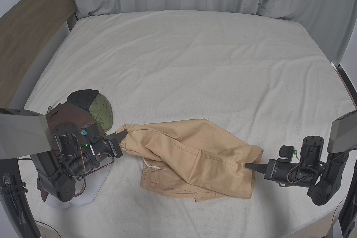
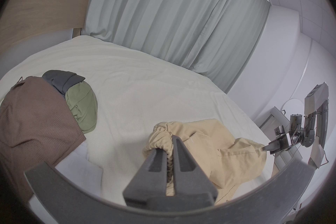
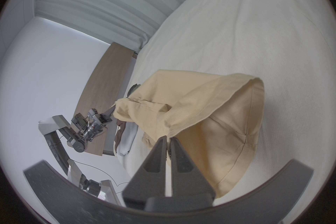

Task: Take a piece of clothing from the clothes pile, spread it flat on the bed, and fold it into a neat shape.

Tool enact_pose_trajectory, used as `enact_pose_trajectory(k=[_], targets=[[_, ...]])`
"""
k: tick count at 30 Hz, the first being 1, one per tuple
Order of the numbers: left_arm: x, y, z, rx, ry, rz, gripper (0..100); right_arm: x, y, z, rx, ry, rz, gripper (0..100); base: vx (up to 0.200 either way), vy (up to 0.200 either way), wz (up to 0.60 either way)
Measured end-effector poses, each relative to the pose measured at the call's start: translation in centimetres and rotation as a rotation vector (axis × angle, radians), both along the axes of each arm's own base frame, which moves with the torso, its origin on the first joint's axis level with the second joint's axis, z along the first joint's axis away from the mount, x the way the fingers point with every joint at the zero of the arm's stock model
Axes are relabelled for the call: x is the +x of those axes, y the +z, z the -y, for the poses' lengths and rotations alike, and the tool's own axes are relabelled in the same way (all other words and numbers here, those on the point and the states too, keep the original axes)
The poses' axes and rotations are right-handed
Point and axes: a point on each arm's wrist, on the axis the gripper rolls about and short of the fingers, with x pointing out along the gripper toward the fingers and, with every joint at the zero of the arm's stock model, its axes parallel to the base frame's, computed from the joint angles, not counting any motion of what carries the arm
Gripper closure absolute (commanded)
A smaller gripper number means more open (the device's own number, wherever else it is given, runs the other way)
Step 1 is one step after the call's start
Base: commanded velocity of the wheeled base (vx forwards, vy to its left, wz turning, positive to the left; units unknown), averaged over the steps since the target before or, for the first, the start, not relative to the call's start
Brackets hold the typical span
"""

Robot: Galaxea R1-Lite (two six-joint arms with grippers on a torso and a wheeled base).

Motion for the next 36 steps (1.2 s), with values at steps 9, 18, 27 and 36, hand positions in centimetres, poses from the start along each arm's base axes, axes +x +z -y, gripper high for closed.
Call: enact_pose_trajectory(k=[9,18,27,36], targets=[[0.0,0.0,0.0,0.000,0.000,0.000,100,-0.7,1.5,0.6,0.024,0.018,0.036,100,0.000,0.000,0.00],[0.0,0.0,0.0,0.000,0.000,-0.001,100,-0.5,1.6,0.3,0.020,0.027,0.052,0,0.000,0.000,0.00],[0.0,0.0,0.0,0.000,-0.001,0.001,100,-0.4,1.1,-0.8,0.019,0.064,0.044,0,0.000,0.000,0.00],[0.0,0.1,0.0,-0.001,-0.001,0.005,100,0.1,0.3,-1.6,0.004,0.059,0.031,0,0.000,0.000,0.00]])
